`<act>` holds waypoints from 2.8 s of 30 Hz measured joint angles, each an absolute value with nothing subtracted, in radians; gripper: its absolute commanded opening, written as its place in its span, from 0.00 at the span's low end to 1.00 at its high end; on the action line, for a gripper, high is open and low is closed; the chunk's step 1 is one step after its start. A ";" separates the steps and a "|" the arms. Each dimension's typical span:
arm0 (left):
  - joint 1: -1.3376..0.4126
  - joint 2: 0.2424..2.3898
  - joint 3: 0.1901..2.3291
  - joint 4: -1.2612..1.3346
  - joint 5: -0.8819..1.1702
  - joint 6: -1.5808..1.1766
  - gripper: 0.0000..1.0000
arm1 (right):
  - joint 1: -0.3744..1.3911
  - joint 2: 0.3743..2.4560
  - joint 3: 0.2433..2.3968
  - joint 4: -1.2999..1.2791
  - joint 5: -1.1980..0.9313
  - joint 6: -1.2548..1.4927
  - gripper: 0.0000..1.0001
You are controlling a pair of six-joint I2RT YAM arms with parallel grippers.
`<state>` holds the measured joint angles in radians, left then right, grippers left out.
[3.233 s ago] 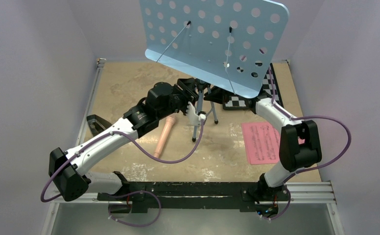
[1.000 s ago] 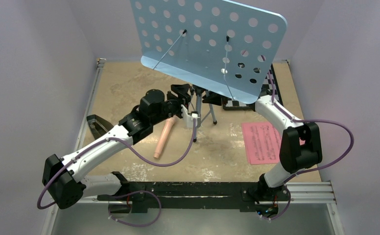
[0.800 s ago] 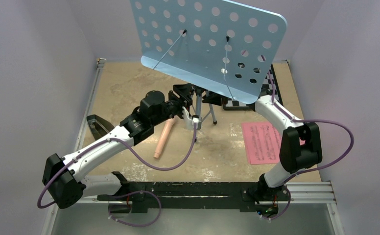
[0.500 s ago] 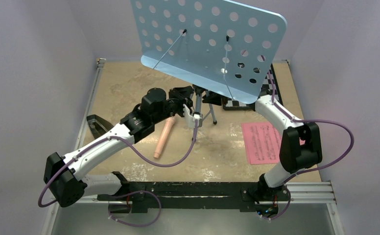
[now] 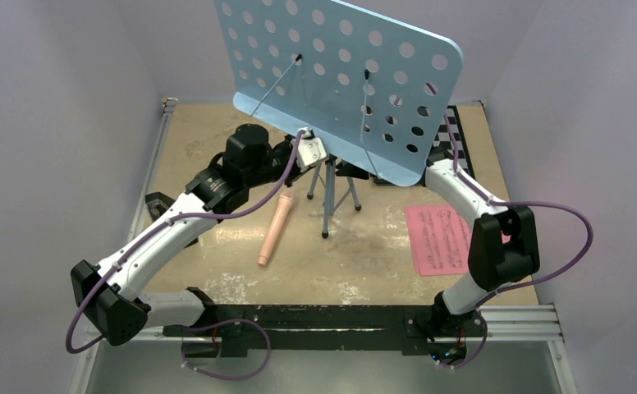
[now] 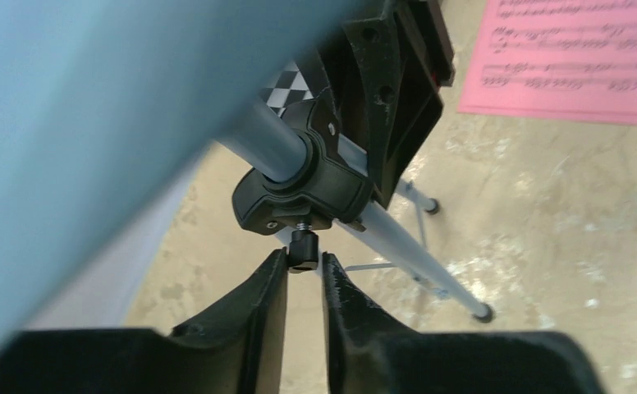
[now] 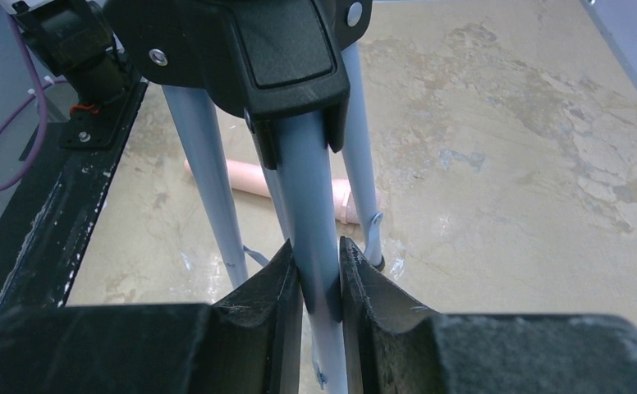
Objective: Pack up the instrument practice props
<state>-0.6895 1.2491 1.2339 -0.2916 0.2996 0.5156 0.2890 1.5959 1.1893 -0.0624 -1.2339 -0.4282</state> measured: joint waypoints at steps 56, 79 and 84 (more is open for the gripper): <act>-0.736 1.197 0.963 0.019 0.216 1.669 0.44 | 0.282 1.596 1.196 -0.087 -1.219 -0.458 0.00; -0.741 1.200 1.070 -0.165 0.178 1.412 0.39 | 0.283 1.597 1.208 -0.121 -1.215 -0.480 0.00; -0.741 1.202 1.067 -0.156 0.187 1.396 0.41 | 0.283 1.597 1.208 -0.122 -1.215 -0.481 0.00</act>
<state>-0.7406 1.2022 1.0672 -0.1562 0.1867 1.3964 0.2829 1.5967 1.2079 -0.1219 -1.2148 -0.4808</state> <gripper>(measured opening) 0.399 0.218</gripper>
